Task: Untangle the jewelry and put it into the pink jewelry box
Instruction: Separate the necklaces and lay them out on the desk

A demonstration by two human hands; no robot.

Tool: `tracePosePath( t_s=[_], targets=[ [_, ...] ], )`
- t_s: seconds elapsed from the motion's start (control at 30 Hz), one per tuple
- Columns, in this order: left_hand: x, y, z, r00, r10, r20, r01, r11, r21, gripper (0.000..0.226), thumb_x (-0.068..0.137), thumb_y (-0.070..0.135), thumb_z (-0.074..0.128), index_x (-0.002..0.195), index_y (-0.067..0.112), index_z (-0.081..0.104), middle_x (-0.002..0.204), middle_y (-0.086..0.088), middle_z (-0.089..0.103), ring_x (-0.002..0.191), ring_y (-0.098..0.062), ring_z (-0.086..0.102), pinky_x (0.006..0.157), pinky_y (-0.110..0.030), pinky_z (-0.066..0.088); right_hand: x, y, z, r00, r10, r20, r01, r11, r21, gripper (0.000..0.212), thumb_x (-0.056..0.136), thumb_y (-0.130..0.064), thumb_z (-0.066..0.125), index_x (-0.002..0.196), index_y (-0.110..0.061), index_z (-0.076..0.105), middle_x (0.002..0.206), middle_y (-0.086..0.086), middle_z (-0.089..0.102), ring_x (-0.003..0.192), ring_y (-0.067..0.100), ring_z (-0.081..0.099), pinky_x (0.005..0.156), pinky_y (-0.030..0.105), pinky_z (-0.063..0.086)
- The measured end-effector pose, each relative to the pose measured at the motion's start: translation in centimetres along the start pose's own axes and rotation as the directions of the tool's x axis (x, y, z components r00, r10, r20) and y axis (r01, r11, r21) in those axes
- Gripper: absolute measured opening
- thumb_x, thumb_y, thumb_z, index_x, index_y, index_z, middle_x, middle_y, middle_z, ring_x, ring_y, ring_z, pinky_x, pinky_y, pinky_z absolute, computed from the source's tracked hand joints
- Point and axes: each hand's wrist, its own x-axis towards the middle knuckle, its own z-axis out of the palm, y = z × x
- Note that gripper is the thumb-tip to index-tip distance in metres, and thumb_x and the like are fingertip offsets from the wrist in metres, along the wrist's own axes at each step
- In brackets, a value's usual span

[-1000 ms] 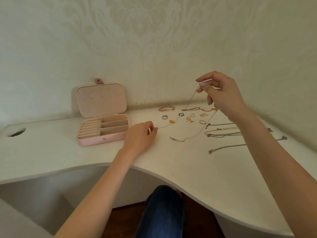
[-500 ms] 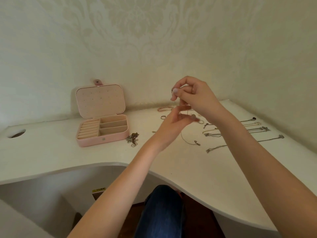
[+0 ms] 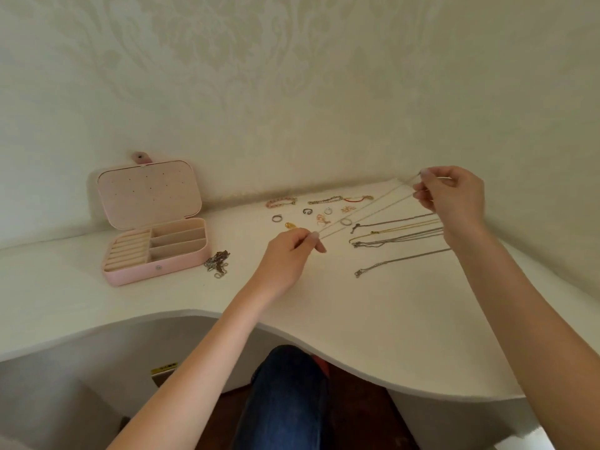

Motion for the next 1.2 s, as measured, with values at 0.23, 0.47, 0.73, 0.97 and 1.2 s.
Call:
tracePosePath(
  t_s=[0.23,0.47,0.73,0.97,1.2],
  targets=[
    [-2.9,3.1,5.9,0.981,0.072,0.18,-0.099,0.985,0.145,0.032,0.1,0.027,0.038,0.098,0.019,0.068,0.09,0.004,0.068,0.077,-0.014,0.061,0.07,-0.022,0.043,1.8,3.7,-9.2,0.97,-0.157,-0.184,0.053,0.881,-0.471,0.007,0.084,-0.019,0.065,0.086,-0.013,0.068,0.078,0.014,0.069,0.051,0.002,0.06,0.066,0.03,0.049],
    [-3.9,3.2,9.0,0.979,0.132,0.158,-0.151,0.982,0.114,0.026,0.098,0.014,0.046,0.11,0.009,0.068,0.103,0.001,0.066,0.095,-0.009,0.057,0.077,-0.007,0.038,-0.2,7.4,-15.0,0.98,-0.181,-0.087,0.042,0.606,-0.794,0.011,0.084,-0.012,0.063,0.089,-0.004,0.07,0.087,0.018,0.07,0.08,0.031,0.062,0.07,0.031,0.044],
    [-3.4,3.0,9.1,0.975,0.22,-0.02,-0.192,0.888,0.419,0.012,0.092,0.021,0.055,0.098,0.018,0.065,0.087,0.001,0.07,0.08,-0.019,0.062,0.079,-0.03,0.043,0.7,7.5,-14.0,0.983,-0.161,-0.084,-0.026,0.334,-0.942,0.019,0.089,-0.025,0.061,0.089,-0.008,0.07,0.092,0.018,0.067,0.085,0.036,0.062,0.066,0.032,0.043],
    [-3.1,2.8,9.2,0.967,0.25,0.046,-0.235,0.81,0.538,0.016,0.095,0.018,0.049,0.098,0.015,0.064,0.086,-0.003,0.065,0.082,-0.022,0.056,0.073,-0.03,0.04,1.3,8.0,-13.5,0.987,-0.154,-0.032,-0.001,0.201,-0.98,0.02,0.092,-0.025,0.056,0.094,-0.011,0.069,0.096,0.018,0.065,0.087,0.036,0.061,0.065,0.032,0.04],
    [-3.6,2.4,9.3,0.962,0.265,0.072,-0.266,0.835,0.481,0.026,0.094,0.008,0.046,0.109,0.01,0.067,0.106,-0.008,0.066,0.105,-0.024,0.056,0.08,-0.031,0.043,0.9,8.1,-13.8,0.966,-0.259,0.0,0.078,0.29,-0.954,0.021,0.092,-0.017,0.051,0.092,-0.006,0.069,0.092,0.021,0.064,0.082,0.038,0.058,0.063,0.033,0.039]
  ],
)
